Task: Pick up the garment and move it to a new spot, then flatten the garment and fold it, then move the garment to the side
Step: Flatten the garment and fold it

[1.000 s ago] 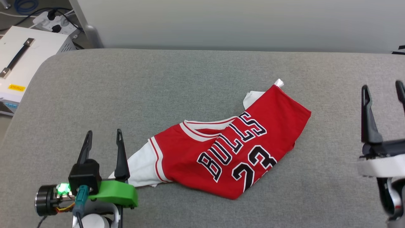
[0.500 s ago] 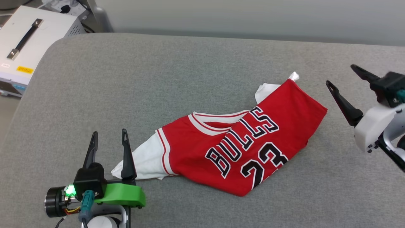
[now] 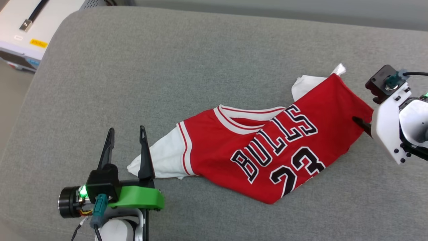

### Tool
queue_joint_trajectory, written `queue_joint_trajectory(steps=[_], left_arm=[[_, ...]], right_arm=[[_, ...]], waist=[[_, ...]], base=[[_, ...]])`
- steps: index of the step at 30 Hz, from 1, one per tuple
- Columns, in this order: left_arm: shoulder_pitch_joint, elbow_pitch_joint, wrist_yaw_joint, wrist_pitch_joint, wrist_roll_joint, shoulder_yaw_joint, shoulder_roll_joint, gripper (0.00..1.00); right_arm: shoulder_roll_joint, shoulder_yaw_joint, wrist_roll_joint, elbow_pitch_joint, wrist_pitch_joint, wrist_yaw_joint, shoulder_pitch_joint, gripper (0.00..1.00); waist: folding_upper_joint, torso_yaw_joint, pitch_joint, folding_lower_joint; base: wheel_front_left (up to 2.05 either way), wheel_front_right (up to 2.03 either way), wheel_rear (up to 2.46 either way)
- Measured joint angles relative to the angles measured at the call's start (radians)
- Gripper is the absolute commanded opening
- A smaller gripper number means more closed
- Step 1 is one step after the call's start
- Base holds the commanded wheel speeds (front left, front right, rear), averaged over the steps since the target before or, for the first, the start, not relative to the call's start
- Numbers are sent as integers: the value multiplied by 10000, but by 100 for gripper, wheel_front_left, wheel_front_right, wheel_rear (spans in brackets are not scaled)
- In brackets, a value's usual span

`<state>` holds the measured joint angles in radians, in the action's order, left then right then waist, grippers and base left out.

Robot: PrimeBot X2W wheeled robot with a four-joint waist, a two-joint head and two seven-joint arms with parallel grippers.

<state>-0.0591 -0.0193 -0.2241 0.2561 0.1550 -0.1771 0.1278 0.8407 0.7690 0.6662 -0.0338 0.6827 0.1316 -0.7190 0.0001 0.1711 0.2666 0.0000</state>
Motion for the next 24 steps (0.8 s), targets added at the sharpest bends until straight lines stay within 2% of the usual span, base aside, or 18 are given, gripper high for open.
queue_joint_trajectory(steps=[7, 15, 16, 24], left_arm=[[-428, 65, 499, 0, -268, 276, -437, 100], [-610, 176, 792, 0, -485, 594, -640, 100], [-609, 196, 796, 0, -500, 642, -646, 100], [-559, 368, 972, 0, -677, 932, -690, 100]], right_arm=[[-305, 1260, 165, -1507, 123, 0, -562, 100], [-454, 1996, 986, -2750, -598, -2, -1055, 100], [-464, 2073, 1053, -2792, -740, -2, -1101, 0], [-631, 2477, 1685, -2976, -2391, -2, -1151, 0]], waist=[[0, 309, 687, 0], [0, 619, 1122, 0], [0, 616, 1120, 0], [0, 367, 663, 1]], base=[[0, 0, 0], [0, 0, 0], [0, 0, 0], [0, 0, 0]])
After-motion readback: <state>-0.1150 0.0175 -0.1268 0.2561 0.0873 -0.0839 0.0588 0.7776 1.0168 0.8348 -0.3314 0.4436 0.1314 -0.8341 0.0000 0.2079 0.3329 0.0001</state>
